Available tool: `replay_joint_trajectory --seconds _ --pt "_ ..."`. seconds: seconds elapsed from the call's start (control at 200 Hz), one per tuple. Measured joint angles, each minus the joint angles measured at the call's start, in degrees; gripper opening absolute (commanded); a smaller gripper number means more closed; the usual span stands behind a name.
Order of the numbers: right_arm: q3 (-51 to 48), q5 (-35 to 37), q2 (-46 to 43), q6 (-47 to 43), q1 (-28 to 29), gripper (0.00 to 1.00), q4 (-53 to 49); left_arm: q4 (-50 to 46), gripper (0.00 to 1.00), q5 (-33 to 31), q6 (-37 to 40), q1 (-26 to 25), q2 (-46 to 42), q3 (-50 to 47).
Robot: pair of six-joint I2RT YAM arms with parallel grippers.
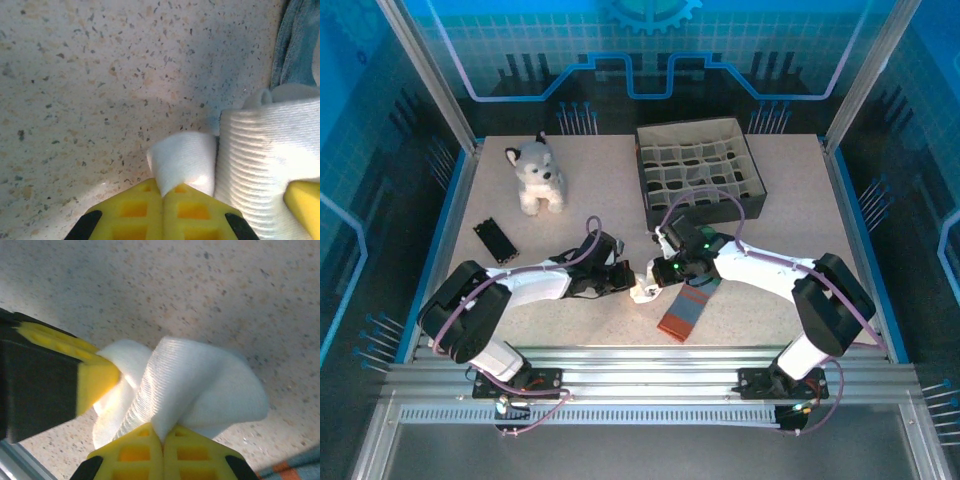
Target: Roll the socks
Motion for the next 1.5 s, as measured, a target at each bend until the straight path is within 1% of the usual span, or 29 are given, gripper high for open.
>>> replay_joint_trajectory --seconds 0.19,0.33,0.4,0.53,0.83,0.931,1.051,1.196,1.331,1.501 --pt "-6.1 -2.1 -4.2 0.2 -0.5 0.0 8.9 1.5 0.0 -0.1 0.1 0.0 -0.1 -0.1" --pt "-9.3 -5.3 -5.6 0.2 -1.6 0.0 15.6 1.7 0.0 -1.0 1.0 0.1 -0.5 -0.1" --pt "-9.9 -6.4 -5.6 0.1 -2.3 0.0 17.3 1.6 0.0 -1.4 1.4 0.3 -0.5 -0.1" --pt "-9.9 -7.0 -5.6 -0.5 -3.1 0.0 17.4 1.2 0.0 -2.1 1.5 0.7 -0.5 -0.1" --pt "-9.9 -8.3 -6.6 -4.5 -4.3 0.0 15.3 -0.6 0.0 -4.4 2.2 0.7 -0.5 0.0" --pt "-9.4 -7.7 -6.3 -6.6 -4.3 0.0 11.8 -1.3 0.0 -4.9 3.1 0.7 -0.5 0.1" --pt "-4.4 -6.6 -2.2 -9.5 -4.4 0.0 4.9 -1.3 0.0 -5.1 4.1 0.7 -0.5 0.1" --pt "0.4 -4.7 3.2 -12.1 -3.8 0.0 -0.3 0.0 0.0 -5.0 4.5 0.7 -0.5 0.1" --pt "3.1 -2.6 5.9 -13.7 -1.7 0.0 -4.1 1.7 0.1 -4.2 4.6 0.7 -0.5 0.1" --pt "7.4 0.9 8.5 -15.1 0.9 0.0 -7.8 1.1 0.22 -3.3 5.7 0.8 -1.1 0.1"
